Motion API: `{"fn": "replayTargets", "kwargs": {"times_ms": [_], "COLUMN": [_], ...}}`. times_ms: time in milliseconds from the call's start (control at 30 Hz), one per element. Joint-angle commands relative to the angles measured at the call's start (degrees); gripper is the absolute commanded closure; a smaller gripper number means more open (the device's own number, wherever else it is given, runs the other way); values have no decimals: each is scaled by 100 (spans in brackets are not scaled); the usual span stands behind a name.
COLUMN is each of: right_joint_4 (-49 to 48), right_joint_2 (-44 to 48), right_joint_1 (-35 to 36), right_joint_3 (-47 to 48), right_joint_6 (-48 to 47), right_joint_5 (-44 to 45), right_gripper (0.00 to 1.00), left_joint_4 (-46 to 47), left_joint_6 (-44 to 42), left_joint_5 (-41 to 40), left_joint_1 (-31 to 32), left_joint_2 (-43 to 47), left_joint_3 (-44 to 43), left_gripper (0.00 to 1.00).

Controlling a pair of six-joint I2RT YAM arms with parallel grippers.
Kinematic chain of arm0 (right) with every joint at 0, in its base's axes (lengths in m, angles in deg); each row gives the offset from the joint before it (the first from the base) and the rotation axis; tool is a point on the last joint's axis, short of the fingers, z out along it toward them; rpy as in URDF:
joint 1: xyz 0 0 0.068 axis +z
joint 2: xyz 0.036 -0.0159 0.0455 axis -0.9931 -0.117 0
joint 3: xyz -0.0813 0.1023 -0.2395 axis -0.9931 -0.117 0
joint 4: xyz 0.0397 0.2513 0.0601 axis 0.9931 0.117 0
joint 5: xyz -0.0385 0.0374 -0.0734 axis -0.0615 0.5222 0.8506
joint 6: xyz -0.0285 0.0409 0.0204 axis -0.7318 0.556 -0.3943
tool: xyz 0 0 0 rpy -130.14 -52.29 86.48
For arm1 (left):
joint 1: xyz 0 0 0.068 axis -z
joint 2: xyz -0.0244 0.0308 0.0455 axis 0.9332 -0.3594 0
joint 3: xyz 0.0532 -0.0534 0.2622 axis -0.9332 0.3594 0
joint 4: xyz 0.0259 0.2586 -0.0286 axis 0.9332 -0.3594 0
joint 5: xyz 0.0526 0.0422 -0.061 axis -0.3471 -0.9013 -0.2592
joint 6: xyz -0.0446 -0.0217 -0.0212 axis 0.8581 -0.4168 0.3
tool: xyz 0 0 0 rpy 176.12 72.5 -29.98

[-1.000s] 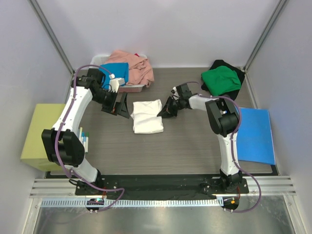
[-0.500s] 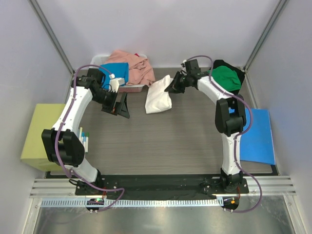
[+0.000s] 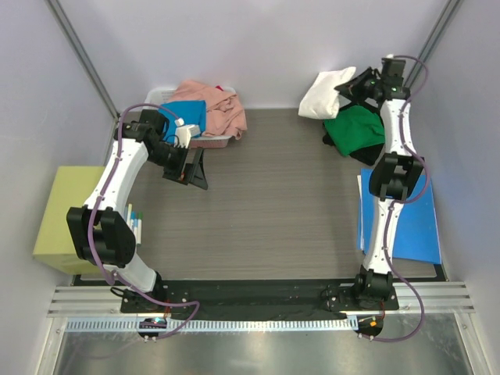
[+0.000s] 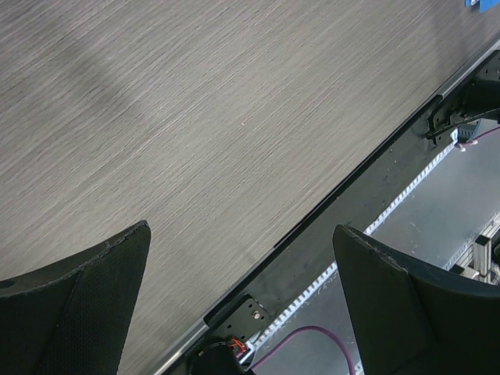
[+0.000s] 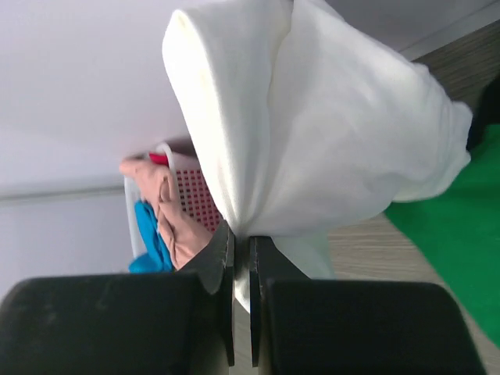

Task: Fold and stack the t-shirts
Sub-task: Neatly place the folded tshirt to the corner

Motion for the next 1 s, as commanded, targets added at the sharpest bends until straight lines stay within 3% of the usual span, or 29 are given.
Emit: {"fn": "replayTargets", "kwargs": {"times_ms": [0, 200, 400, 533, 633, 967], "right_joint_4": [-362, -802, -706, -601, -487, -530], "right_joint_2": [318, 1189, 873, 609, 652, 1540], "right_joint_1": [-443, -901, -997, -1164, -1305, -1297], "right_joint_3": [-274, -1989, -1499, -631, -618, -3255], "right_joint_6": [449, 229, 431, 677, 730, 115], "right_joint_5": [-324, 28, -16, 98, 55, 556], "right_gripper": [99, 99, 99, 99, 99, 99], "left_joint_4": [37, 37, 36, 10, -16, 28], "left_joint_6": [33, 24, 42, 24, 15, 24], "left_joint_5": [74, 152, 144, 91, 73, 153], "left_joint_1": [-44, -44, -35, -35, -44, -44], "left_joint_2": [229, 133, 114, 106, 106, 44], "left_joint_3": [-42, -42, -138, -129, -130, -86], "left_gripper": [0, 0, 0, 0, 0, 0]}}
